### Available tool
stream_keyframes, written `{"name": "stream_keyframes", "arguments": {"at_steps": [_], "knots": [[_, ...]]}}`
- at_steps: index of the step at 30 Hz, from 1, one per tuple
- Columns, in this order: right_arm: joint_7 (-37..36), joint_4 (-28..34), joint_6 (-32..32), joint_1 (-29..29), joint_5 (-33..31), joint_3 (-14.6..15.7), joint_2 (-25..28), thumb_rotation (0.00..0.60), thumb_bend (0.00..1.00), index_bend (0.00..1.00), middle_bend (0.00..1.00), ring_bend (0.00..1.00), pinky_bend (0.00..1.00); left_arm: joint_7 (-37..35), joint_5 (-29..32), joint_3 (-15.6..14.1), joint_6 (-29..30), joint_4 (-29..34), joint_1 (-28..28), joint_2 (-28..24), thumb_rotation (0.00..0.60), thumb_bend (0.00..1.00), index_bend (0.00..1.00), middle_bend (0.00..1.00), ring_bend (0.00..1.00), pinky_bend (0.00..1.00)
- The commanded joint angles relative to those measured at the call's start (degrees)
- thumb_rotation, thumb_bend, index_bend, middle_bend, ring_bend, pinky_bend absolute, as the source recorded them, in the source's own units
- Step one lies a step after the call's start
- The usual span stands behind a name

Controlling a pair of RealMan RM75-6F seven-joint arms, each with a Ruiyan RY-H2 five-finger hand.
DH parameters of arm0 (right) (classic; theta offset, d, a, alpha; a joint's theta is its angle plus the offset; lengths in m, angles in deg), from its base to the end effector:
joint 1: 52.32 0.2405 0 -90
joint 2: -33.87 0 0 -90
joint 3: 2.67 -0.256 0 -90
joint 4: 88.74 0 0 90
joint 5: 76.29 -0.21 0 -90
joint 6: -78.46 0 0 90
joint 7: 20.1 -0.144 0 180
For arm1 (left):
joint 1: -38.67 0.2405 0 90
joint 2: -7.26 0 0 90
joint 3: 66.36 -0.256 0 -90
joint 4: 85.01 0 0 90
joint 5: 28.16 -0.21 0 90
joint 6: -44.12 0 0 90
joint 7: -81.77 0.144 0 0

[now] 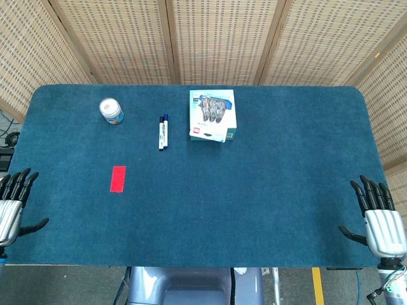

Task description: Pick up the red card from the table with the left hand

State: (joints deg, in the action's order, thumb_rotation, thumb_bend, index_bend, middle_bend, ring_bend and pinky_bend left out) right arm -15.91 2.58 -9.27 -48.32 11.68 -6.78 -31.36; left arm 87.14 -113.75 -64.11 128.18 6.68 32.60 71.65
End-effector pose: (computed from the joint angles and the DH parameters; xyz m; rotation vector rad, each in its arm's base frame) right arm -0.3066 -0.1807 0.1618 1.3879 -0.7938 0.9022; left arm -0.3117 0.1855 0.1552 -1.4380 -0.8357 -0.8273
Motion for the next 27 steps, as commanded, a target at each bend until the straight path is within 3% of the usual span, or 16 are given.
{"name": "stream_keyframes", "arguments": {"at_steps": [1, 12, 19, 24, 27], "knots": [[0.01, -0.06, 0.02, 0.0, 0.01, 0.02, -0.01, 0.6, 0.0, 0.0, 0.0, 0.0, 0.0, 0.0, 0.02, -0.01, -0.1, -0.17, -0.05, 0.08, 0.6, 0.0, 0.0, 0.0, 0.0, 0.0], [-0.38, 0.16, 0.0, -0.08, 0.3, 0.2, 0.24, 0.6, 0.0, 0.0, 0.0, 0.0, 0.0, 0.18, 0.32, 0.12, -1.66, -1.29, -1.03, 0.81, 0.6, 0.0, 0.0, 0.0, 0.0, 0.0], [-1.2, 0.08, 0.62, 0.07, -0.29, 0.08, 0.49, 0.6, 0.0, 0.0, 0.0, 0.0, 0.0, -4.46, -2.06, 0.47, -7.05, -6.8, -5.77, 4.56, 0.6, 0.0, 0.01, 0.0, 0.0, 0.0], [-1.82, -0.04, 1.44, 0.37, -0.78, -0.03, 0.65, 0.6, 0.0, 0.0, 0.0, 0.0, 0.0, -6.75, -1.3, 2.61, -11.01, -10.63, -10.15, 9.62, 0.6, 0.07, 0.3, 0.0, 0.0, 0.0], [-2.11, -0.24, 2.06, 0.56, -1.36, -0.15, 0.68, 0.6, 0.0, 0.0, 0.0, 0.0, 0.0, -5.99, -0.42, 3.46, -12.46, -12.6, -11.82, 12.41, 0.6, 0.11, 0.33, 0.0, 0.0, 0.0]]}}
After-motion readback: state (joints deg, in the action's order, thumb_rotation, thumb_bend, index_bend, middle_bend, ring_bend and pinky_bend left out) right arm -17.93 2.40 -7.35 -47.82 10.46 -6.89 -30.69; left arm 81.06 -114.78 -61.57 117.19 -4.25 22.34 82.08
